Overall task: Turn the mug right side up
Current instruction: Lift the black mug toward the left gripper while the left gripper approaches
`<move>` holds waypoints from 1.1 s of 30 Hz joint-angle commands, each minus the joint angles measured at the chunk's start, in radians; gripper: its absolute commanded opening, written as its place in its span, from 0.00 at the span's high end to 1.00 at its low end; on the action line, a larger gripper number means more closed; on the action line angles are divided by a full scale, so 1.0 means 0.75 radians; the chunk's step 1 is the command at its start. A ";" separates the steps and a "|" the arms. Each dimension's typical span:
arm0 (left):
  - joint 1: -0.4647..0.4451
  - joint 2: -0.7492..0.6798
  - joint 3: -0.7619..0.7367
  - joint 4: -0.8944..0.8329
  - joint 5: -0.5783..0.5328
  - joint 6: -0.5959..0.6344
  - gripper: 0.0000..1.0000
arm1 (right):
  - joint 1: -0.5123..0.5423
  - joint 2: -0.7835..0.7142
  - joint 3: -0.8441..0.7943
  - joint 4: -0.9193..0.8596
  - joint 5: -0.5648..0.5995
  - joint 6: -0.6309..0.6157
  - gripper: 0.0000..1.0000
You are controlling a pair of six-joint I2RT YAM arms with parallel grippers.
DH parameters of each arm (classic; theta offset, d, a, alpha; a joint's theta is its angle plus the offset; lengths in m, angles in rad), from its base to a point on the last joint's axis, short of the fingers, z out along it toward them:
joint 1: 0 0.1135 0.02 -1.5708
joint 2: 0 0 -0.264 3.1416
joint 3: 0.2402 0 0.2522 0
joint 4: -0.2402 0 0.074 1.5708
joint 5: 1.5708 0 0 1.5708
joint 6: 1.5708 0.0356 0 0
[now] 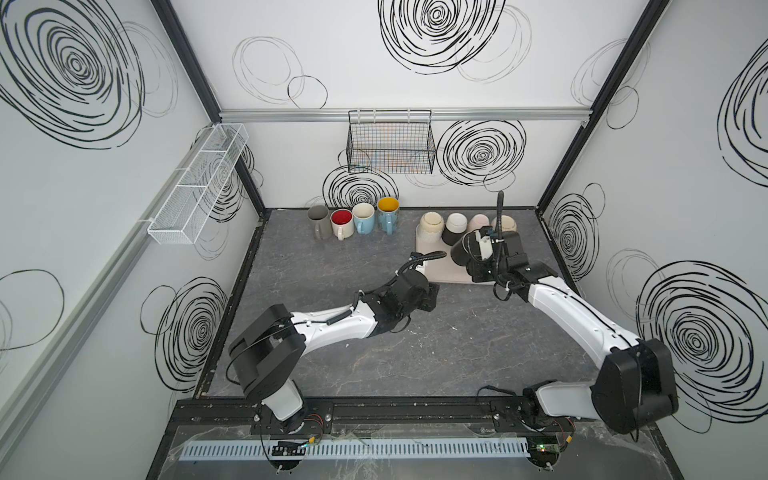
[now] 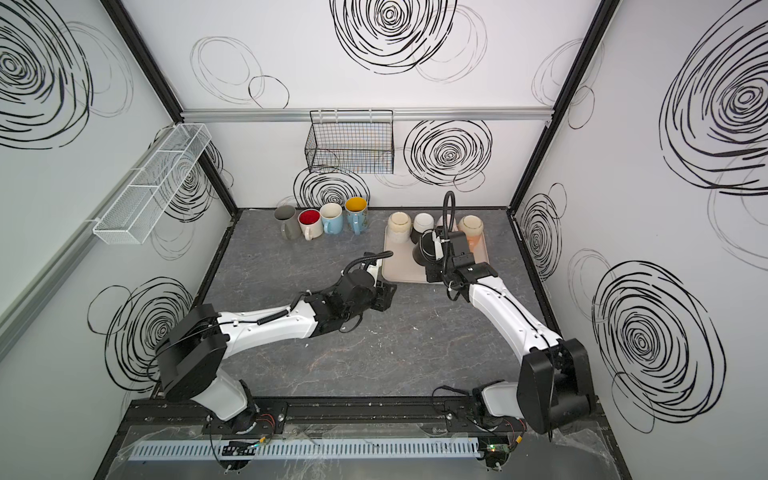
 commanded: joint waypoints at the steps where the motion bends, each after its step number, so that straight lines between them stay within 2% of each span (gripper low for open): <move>1: 0.006 -0.124 -0.031 0.047 -0.065 0.079 0.43 | -0.004 -0.151 -0.033 0.282 -0.098 -0.007 1.00; 9: 0.029 -0.304 -0.121 0.099 -0.085 0.204 0.40 | -0.005 -0.282 -0.038 0.387 -0.257 0.025 1.00; 16: 0.069 -0.414 -0.231 0.257 -0.032 0.213 0.38 | -0.005 -0.302 -0.060 0.523 -0.422 0.129 1.00; 20: 0.126 -0.453 -0.288 0.350 0.062 0.168 0.37 | -0.005 -0.298 -0.106 0.653 -0.551 0.220 1.00; 22: 0.160 -0.466 -0.317 0.404 0.131 0.092 0.37 | -0.005 -0.300 -0.132 0.733 -0.606 0.269 1.00; 29: 0.214 -0.465 -0.385 0.631 0.335 0.009 0.36 | -0.004 -0.297 -0.164 0.889 -0.694 0.450 1.00; 33: 0.261 -0.414 -0.405 0.830 0.494 -0.100 0.36 | -0.005 -0.284 -0.197 1.020 -0.767 0.579 1.00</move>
